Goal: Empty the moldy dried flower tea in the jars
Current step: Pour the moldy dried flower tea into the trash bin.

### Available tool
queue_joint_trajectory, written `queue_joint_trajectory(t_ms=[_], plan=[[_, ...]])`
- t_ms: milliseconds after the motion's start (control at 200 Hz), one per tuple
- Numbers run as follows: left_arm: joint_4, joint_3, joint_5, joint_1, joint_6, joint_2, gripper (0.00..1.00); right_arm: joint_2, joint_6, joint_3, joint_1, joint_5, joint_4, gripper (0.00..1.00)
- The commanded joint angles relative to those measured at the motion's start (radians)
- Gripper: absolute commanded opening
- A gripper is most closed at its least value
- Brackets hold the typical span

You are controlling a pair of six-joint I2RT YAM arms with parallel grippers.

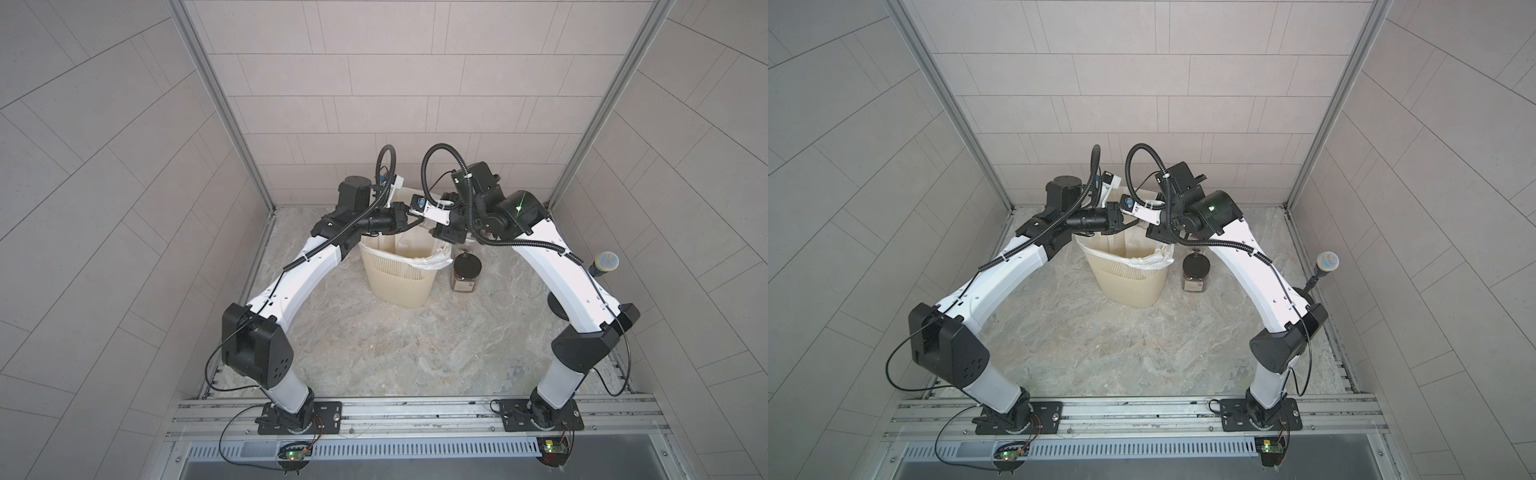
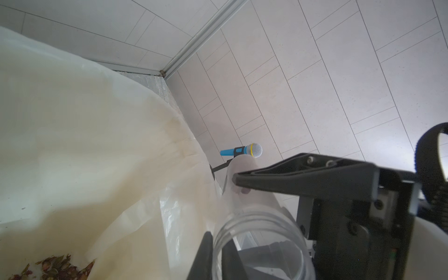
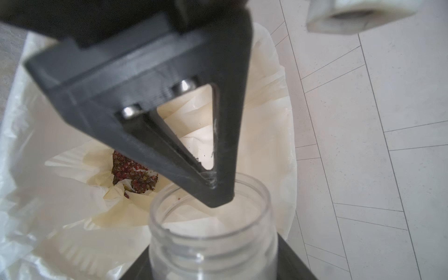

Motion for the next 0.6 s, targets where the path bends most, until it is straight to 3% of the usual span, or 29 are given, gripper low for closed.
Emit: queue_joint_trajectory(t_ms=[0, 215, 395, 480, 595], plan=[[0.0, 0.031, -0.003, 0.001, 0.005, 0.018, 0.08, -0.054, 0.027, 0.004, 0.006, -0.03, 0.021, 0.74], [-0.012, 0.056, -0.009, 0.011, 0.001, 0.033, 0.07, -0.076, 0.015, -0.028, 0.005, 0.006, 0.005, 0.85], [-0.011, 0.074, -0.001, 0.018, -0.005, 0.044, 0.07, -0.13, 0.074, -0.063, -0.004, -0.006, 0.045, 0.89], [-0.009, 0.083, 0.003, 0.022, -0.005, 0.047, 0.07, -0.198, 0.149, -0.151, -0.006, 0.008, 0.167, 0.91], [0.006, 0.085, 0.021, 0.03, -0.012, 0.053, 0.06, -0.349, 0.266, -0.386, -0.009, 0.027, 0.461, 1.0]])
